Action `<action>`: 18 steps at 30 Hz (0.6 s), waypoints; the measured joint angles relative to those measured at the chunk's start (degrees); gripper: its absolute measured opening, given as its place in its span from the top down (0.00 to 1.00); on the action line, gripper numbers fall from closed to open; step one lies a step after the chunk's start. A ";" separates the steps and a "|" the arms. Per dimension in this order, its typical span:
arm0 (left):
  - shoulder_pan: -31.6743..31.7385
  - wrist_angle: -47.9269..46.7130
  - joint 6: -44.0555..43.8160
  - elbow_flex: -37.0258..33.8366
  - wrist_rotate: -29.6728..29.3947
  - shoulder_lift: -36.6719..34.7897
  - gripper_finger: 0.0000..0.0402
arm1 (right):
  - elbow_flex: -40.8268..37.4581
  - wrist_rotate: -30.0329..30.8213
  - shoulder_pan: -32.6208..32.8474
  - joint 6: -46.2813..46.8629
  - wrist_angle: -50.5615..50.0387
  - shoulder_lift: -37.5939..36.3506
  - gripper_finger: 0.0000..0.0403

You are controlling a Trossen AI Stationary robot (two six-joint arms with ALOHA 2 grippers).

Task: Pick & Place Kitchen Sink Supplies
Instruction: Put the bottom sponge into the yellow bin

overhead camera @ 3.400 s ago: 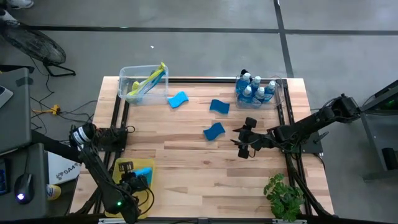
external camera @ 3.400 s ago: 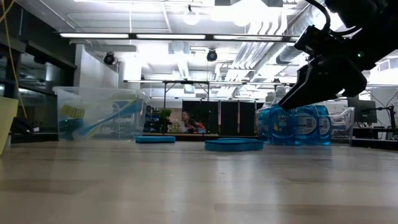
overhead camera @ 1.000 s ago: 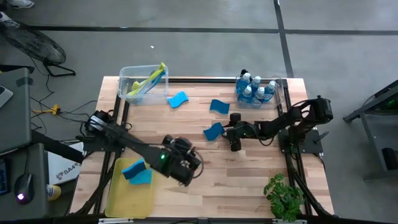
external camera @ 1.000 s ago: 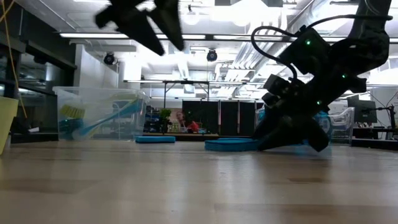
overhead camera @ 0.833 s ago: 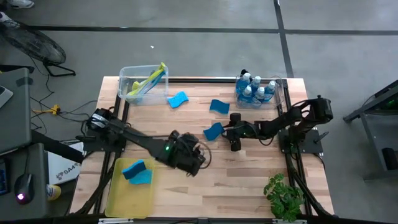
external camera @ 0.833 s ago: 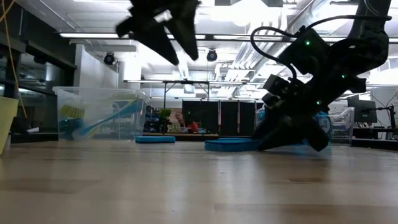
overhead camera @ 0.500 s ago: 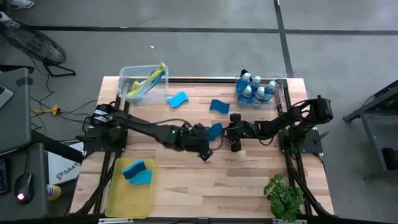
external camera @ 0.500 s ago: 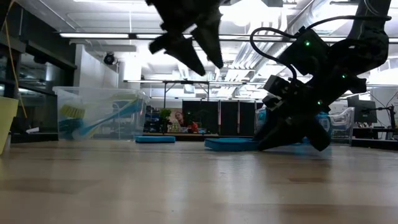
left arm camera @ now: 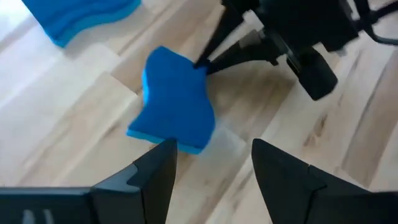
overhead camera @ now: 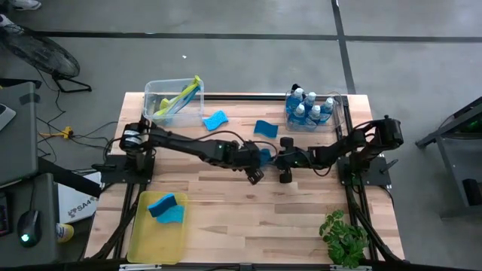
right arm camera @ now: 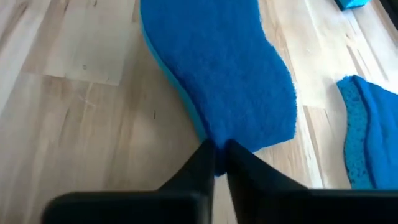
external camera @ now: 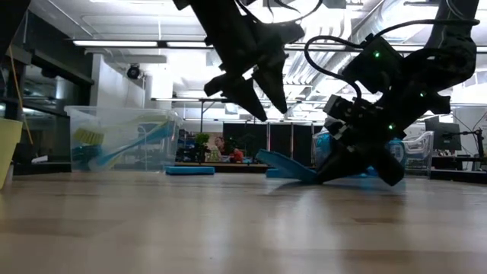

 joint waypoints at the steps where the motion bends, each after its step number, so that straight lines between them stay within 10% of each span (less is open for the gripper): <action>1: 0.34 0.07 0.28 0.00 -0.10 0.00 0.49 | 0.01 0.31 0.00 -0.13 -0.09 0.02 0.95; 8: 2.95 1.05 3.18 0.09 0.35 -0.68 0.49 | -0.01 6.29 2.28 -2.96 -0.10 0.04 0.99; 18: 7.92 1.33 6.07 0.09 7.39 -1.40 0.49 | 0.10 33.03 14.27 -9.06 0.51 -0.11 1.00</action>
